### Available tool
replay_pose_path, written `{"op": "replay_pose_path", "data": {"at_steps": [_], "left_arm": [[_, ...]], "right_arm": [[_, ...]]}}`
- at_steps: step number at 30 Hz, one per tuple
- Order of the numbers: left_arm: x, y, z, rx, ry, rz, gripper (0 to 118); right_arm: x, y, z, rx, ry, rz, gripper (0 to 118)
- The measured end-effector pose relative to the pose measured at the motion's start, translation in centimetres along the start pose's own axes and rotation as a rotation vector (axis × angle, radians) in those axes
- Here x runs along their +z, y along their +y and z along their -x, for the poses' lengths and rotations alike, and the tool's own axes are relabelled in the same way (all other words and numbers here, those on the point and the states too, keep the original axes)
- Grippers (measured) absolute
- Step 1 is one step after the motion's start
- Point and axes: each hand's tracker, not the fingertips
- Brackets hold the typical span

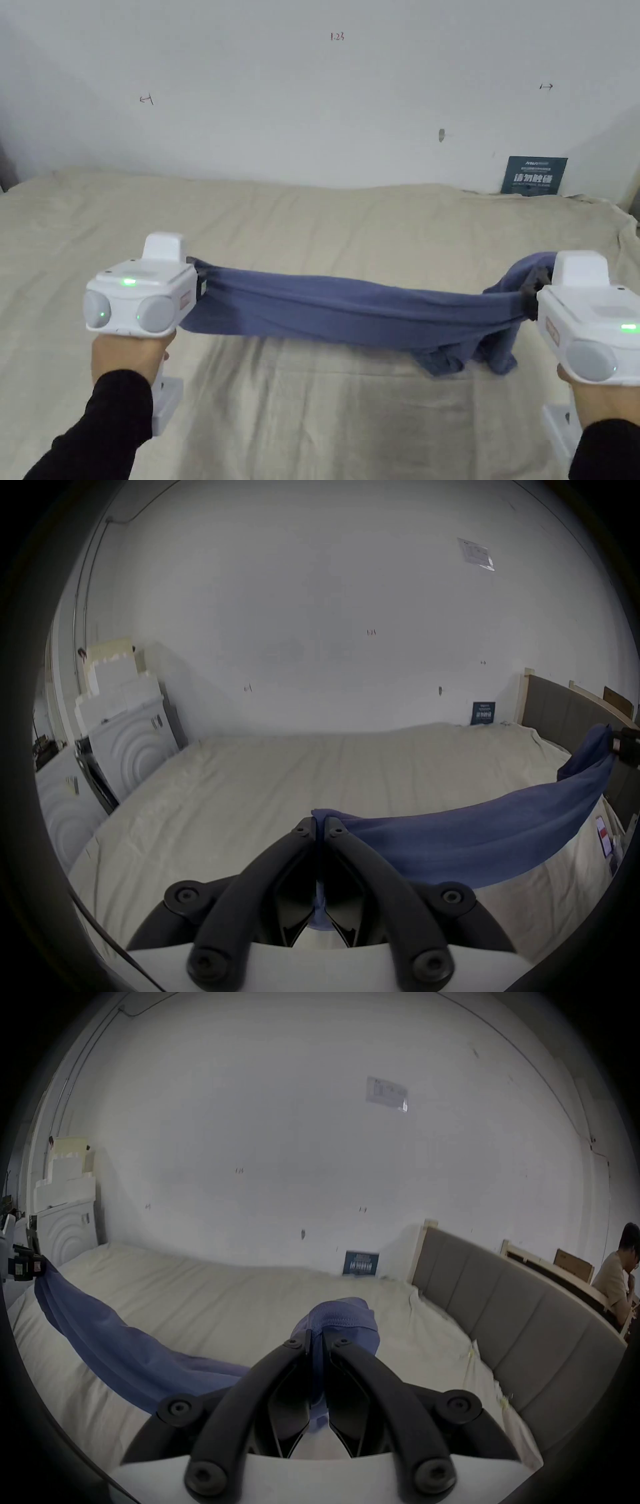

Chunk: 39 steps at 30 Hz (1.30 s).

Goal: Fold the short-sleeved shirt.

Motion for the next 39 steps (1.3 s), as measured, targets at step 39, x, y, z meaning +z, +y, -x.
{"op": "replay_pose_path", "data": {"at_steps": [39], "left_arm": [[15.6, -27.5, 1.0, 0.035, 0.042, 0.461, 34]], "right_arm": [[17.4, -26.2, -0.4, -0.138, 0.005, 0.466, 14]]}}
